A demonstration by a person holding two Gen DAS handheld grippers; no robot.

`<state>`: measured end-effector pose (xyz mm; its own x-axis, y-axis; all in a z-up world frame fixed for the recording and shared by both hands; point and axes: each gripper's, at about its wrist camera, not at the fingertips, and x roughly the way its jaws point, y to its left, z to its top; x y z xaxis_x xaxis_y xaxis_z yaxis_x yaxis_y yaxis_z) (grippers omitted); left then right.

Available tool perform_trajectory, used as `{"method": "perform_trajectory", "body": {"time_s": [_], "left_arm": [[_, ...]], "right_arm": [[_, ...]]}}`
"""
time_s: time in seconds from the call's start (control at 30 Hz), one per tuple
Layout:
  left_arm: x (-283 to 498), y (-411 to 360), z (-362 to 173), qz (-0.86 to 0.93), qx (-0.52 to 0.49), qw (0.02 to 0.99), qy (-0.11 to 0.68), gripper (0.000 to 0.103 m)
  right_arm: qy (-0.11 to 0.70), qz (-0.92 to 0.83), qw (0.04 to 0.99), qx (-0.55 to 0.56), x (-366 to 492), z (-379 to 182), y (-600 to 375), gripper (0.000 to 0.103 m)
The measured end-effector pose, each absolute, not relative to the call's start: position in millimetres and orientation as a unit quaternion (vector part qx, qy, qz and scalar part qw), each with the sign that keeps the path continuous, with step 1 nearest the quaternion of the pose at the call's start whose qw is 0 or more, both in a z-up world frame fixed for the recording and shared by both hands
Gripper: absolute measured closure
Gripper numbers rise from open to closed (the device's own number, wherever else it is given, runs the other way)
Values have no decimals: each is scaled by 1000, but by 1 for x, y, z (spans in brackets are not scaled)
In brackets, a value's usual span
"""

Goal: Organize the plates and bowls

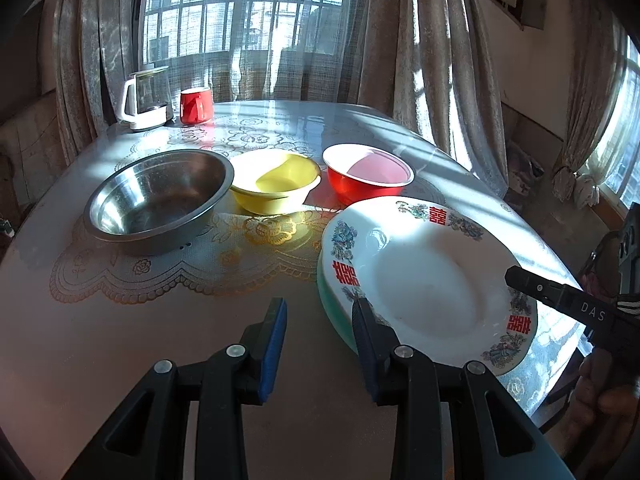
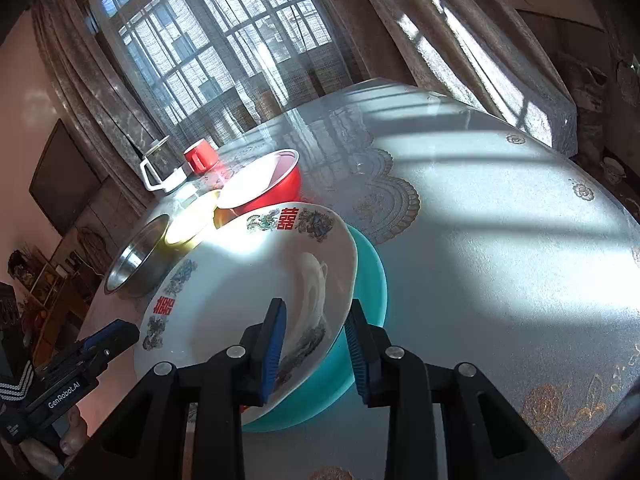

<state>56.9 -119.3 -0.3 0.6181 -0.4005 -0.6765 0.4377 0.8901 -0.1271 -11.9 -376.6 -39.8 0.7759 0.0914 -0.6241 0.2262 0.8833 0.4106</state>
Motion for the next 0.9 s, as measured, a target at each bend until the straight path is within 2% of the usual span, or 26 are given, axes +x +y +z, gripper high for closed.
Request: {"method": "perform_trajectory", "body": {"time_s": [0.4, 0.9], "left_arm": [[47, -88, -3, -212, 8, 902, 375, 68], [33, -51, -2, -177, -10, 910, 376, 67]], "right_arm": [[294, -50, 930, 215, -26, -9, -365, 70], [310, 57, 930, 188, -19, 4, -304, 68]]}}
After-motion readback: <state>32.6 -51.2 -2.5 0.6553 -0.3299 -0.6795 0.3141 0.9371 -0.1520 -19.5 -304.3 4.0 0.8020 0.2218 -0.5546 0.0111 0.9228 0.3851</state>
